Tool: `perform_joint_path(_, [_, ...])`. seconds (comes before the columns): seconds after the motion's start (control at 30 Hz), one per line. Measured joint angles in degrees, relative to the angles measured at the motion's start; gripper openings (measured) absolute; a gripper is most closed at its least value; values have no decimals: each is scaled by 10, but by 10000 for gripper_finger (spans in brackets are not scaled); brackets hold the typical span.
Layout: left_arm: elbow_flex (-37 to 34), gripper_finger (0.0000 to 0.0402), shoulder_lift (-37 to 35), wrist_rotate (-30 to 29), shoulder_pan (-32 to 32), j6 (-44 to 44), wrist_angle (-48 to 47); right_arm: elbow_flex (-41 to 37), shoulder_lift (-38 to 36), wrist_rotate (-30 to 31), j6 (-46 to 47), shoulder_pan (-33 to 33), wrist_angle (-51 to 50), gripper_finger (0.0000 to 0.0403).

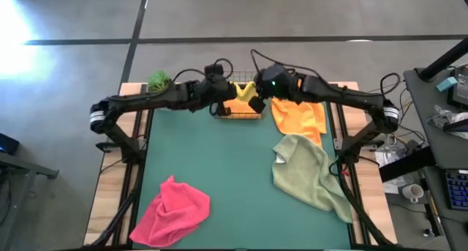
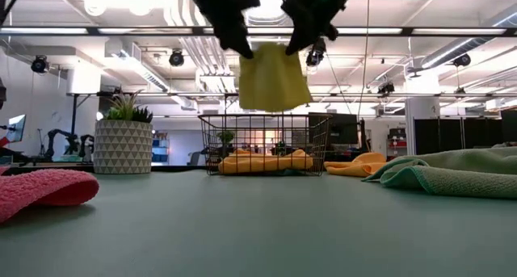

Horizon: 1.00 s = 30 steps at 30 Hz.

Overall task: Fold microfiber towels
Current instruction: Put the orange microfiber cloth into the wire basket

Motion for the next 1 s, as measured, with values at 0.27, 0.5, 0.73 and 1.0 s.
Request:
perform_joint_path(0.27, [5, 12, 62, 2, 66, 12, 47, -1, 51, -63, -44, -91, 23, 11])
perform_joint_path(0.5, [21, 12, 109, 9, 104, 14, 72, -1, 104, -130, -95, -148, 77, 11])
perform_joint_path(0.73, [37, 12, 147, 17, 127, 15, 84, -1, 132, -158, -137, -182, 90, 11])
perform_joint_path(1.0, [44, 12, 163, 29, 132, 12, 65, -1, 144, -218, -152, -207, 88, 11])
